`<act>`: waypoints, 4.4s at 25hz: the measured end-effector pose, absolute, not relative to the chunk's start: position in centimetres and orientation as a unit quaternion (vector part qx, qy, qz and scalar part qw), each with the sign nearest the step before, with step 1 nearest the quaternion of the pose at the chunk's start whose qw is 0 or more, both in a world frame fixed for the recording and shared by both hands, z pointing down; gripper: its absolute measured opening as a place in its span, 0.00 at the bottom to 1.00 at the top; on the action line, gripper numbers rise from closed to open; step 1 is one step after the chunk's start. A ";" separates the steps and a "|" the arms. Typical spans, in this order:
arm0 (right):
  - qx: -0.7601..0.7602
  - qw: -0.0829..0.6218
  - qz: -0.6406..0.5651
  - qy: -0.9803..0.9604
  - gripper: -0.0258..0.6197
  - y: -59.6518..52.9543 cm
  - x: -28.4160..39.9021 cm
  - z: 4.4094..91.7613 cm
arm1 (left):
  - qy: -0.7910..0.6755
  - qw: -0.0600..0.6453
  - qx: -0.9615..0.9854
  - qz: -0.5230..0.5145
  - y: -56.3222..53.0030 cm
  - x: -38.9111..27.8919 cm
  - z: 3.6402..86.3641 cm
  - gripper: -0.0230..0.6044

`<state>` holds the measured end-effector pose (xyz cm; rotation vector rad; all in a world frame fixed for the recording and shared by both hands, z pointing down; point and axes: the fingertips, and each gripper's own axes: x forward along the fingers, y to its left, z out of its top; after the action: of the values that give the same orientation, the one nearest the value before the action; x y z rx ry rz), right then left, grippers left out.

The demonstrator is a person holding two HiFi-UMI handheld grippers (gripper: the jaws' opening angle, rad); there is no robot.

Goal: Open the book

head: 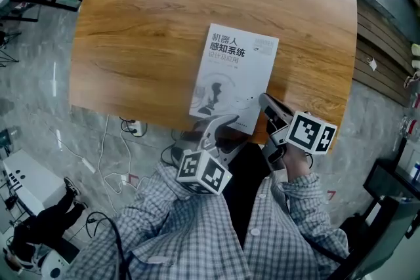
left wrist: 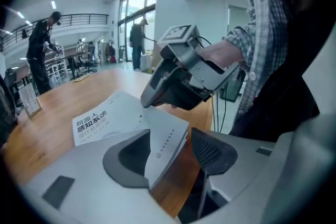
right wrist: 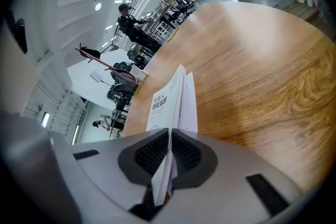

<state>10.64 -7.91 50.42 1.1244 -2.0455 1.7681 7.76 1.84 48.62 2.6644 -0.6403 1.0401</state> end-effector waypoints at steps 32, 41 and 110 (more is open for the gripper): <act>0.417 0.171 0.489 -0.746 0.08 -6.4 12.1 49.0 | -0.313 0.172 0.900 0.251 0.0 7.6 47.5 0.10; 0.380 0.231 0.524 -0.727 0.08 -1.9 10.6 52.6 | -0.305 0.205 0.907 0.204 -0.6 7.2 46.3 0.10; 0.377 0.341 0.455 -0.731 0.07 -1.7 8.4 55.0 | -0.655 0.349 0.670 -0.001 -1.3 -21.4 46.0 0.09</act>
<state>8.39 -1.74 54.98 0.9819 -1.9018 1.1851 -21.39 -1.28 45.99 1.7361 -1.6968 -0.0036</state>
